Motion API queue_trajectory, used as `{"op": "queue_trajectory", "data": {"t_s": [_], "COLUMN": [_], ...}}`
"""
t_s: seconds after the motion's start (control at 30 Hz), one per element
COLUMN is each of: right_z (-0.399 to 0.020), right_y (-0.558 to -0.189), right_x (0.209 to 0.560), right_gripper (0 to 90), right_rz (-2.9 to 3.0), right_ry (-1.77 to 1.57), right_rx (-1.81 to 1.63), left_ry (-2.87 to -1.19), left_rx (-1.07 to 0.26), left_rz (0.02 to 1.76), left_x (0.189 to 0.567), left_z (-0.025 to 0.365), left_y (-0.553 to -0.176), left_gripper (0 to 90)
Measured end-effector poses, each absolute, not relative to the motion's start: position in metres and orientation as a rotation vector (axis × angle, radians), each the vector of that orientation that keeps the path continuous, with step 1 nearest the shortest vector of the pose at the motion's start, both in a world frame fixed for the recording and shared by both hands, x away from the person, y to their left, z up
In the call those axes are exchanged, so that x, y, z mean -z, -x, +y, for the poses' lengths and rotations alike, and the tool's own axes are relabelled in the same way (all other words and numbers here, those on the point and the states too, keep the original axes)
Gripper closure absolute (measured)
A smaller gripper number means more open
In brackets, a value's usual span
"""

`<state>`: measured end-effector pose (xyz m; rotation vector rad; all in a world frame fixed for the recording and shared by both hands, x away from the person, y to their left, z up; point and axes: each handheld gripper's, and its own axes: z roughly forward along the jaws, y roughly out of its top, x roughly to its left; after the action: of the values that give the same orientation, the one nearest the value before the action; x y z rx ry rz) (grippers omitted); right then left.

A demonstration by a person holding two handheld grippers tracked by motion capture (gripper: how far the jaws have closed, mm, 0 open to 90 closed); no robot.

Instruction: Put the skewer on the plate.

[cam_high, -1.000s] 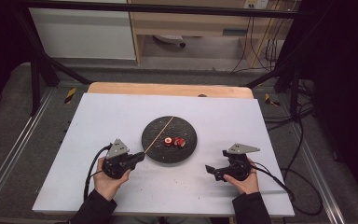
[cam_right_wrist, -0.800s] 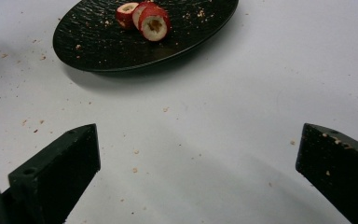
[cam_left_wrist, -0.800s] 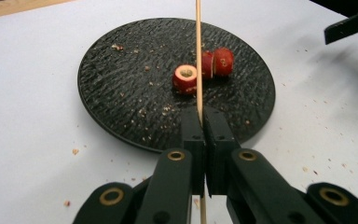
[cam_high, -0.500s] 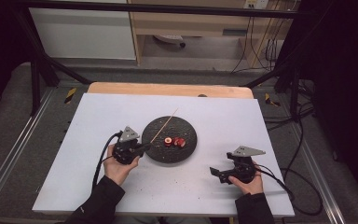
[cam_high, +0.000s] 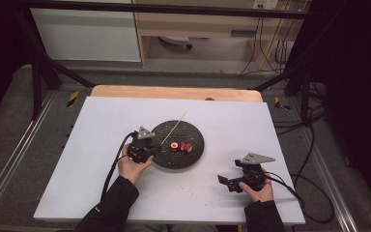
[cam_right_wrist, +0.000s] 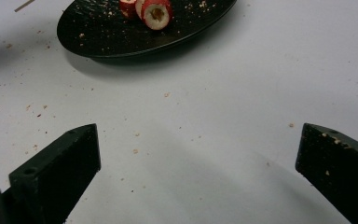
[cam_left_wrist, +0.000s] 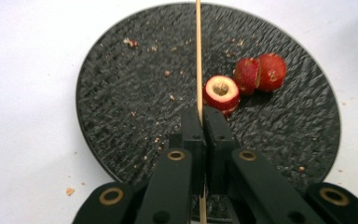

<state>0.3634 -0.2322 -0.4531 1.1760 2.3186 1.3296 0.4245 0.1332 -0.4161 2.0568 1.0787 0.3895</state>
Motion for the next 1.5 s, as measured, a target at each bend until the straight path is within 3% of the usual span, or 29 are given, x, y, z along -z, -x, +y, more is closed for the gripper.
{"op": "queue_trajectory", "data": {"t_s": [0.83,1.07,1.5], "right_z": [-0.233,-0.233,-0.234], "right_y": [-0.364,-0.363,-0.363], "right_x": [0.454,0.454,0.451], "right_gripper": [2.1,1.9,1.5], "right_rz": [2.321,2.321,2.313], "right_ry": [-1.169,-1.165,-1.174], "right_rx": [-1.326,-1.33,-1.33], "left_ry": [-2.153,-2.121,-2.087], "left_rx": [-0.46,-0.458,-0.411], "left_rz": [1.191,1.131,0.916], "left_x": [0.434,0.427,0.408], "left_z": [0.11,0.121,0.163], "left_y": [-0.435,-0.429,-0.404], "left_gripper": [87.4,73.7,30.7]}}
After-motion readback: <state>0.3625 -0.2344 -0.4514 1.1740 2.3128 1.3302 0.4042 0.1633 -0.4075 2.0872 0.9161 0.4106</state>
